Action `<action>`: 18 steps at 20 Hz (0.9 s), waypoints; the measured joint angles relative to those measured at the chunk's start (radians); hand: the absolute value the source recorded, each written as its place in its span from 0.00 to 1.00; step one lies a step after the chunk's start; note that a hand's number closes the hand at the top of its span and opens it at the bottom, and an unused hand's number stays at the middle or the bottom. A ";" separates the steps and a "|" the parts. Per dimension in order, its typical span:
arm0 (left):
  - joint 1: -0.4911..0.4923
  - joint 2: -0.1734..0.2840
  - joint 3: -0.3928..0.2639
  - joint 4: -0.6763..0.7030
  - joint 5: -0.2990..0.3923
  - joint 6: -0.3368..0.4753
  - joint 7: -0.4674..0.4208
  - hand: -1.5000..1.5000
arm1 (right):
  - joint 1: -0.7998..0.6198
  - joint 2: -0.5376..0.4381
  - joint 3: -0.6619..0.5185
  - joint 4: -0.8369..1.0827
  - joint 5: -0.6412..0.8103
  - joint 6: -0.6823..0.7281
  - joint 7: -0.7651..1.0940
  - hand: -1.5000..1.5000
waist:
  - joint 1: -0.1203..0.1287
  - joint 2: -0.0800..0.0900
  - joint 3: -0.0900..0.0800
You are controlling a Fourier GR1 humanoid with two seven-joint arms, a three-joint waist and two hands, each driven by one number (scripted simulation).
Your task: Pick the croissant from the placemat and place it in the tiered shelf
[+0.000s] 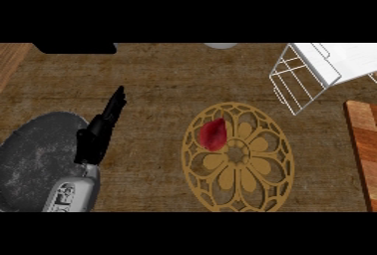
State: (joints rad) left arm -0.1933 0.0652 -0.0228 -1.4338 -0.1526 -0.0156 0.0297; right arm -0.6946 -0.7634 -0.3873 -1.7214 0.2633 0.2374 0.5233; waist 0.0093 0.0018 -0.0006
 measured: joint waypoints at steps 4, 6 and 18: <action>-0.014 0.012 0.013 0.012 0.003 -0.009 0.001 0.50 | -0.050 -0.028 0.026 0.116 0.056 -0.034 -0.096 1.00 | 0.002 0.001 0.000; -0.007 0.011 0.010 -0.001 0.003 -0.010 0.004 0.50 | -0.061 -0.024 0.052 0.162 0.099 -0.068 -0.150 1.00 | 0.003 0.001 0.000; 0.027 0.007 0.001 -0.025 -0.002 -0.016 -0.010 0.50 | -0.177 0.047 0.170 0.468 0.300 -0.297 -0.413 1.00 | 0.009 0.002 0.000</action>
State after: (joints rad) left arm -0.1666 0.0722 -0.0216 -1.4593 -0.1543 -0.0318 0.0196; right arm -0.8711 -0.7164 -0.2173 -1.2535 0.5635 -0.0595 0.1105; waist 0.0185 0.0042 -0.0004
